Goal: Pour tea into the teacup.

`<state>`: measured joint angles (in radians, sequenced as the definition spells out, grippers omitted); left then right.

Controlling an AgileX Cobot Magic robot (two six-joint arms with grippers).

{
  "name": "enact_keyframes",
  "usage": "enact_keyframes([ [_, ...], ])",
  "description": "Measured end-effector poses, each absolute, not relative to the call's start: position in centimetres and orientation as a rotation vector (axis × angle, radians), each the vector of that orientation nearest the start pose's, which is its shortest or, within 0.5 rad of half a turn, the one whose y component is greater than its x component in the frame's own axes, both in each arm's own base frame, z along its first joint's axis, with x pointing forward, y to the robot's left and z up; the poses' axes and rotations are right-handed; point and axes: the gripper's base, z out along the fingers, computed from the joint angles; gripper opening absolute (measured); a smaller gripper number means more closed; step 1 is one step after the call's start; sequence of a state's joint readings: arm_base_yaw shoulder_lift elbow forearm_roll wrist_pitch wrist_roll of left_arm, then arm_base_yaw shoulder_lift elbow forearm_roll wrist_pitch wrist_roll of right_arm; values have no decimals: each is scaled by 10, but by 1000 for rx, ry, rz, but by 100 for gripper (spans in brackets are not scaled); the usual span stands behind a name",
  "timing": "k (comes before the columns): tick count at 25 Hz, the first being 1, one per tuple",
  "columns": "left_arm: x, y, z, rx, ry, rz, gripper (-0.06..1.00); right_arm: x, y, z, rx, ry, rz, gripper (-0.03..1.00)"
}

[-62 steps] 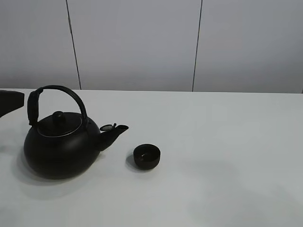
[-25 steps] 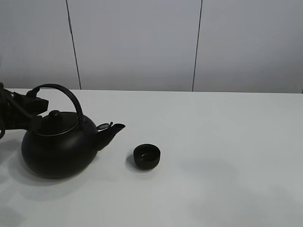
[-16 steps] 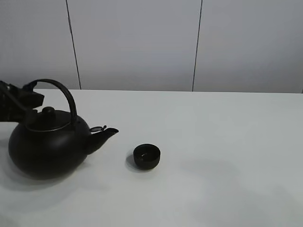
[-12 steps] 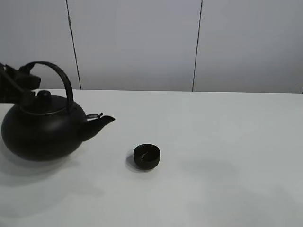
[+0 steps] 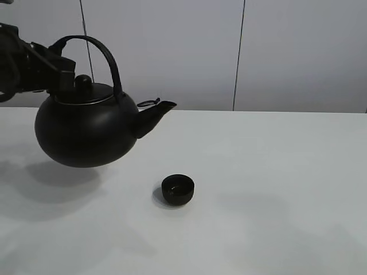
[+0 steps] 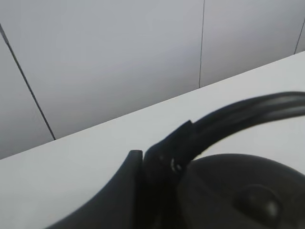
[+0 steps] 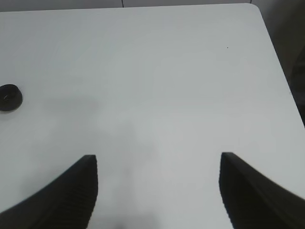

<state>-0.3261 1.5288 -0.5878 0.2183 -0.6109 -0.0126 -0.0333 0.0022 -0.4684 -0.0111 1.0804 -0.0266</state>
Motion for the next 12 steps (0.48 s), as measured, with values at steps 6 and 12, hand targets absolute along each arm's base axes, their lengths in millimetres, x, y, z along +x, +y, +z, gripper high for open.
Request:
enact_keyframes([
  [6, 271, -118, 209, 530, 1755, -192, 10, -2, -1, 267, 7, 2098, -50, 49],
  [12, 277, -118, 196, 471, 1793, -162, 10, -2, -1, 267, 7, 2098, -50, 49],
])
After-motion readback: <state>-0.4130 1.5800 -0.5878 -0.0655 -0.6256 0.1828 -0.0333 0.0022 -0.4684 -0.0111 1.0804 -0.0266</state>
